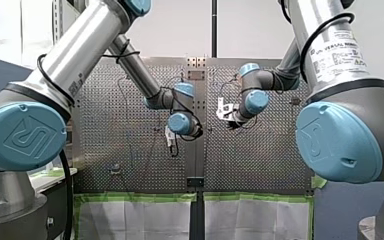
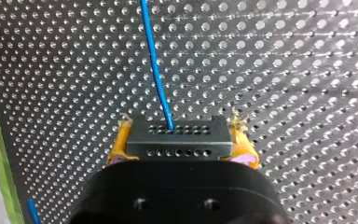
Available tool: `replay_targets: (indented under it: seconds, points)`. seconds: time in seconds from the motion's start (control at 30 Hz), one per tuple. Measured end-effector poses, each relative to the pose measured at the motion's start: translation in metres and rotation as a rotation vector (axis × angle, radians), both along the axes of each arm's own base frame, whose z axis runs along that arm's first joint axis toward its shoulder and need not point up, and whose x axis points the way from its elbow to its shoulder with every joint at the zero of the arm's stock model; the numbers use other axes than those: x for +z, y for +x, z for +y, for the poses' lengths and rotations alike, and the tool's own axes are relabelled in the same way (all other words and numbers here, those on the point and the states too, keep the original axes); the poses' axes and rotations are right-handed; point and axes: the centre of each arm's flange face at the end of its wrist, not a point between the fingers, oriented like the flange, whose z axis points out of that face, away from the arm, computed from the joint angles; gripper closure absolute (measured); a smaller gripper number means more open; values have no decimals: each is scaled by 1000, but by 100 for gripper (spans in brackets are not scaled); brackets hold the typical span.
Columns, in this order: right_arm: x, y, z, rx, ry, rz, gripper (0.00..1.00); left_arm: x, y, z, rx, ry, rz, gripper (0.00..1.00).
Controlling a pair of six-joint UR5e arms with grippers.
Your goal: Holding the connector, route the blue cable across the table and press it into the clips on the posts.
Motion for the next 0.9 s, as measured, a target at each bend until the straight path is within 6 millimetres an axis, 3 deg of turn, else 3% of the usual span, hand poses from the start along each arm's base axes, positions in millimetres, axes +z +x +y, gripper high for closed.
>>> replay_targets:
  seconds: [0.23, 0.73, 0.9]
  points:
    - [-9, -4, -11, 0, 0, -6, 100, -13, 22, -11, 7, -37, -17, 100]
    - [-26, -11, -38, -2, 8, -18, 100, -14, 40, -8, 10, -47, -27, 100]
    - [-31, -10, -48, -5, 8, -20, 100, -22, 50, -10, 4, -39, -9, 100]
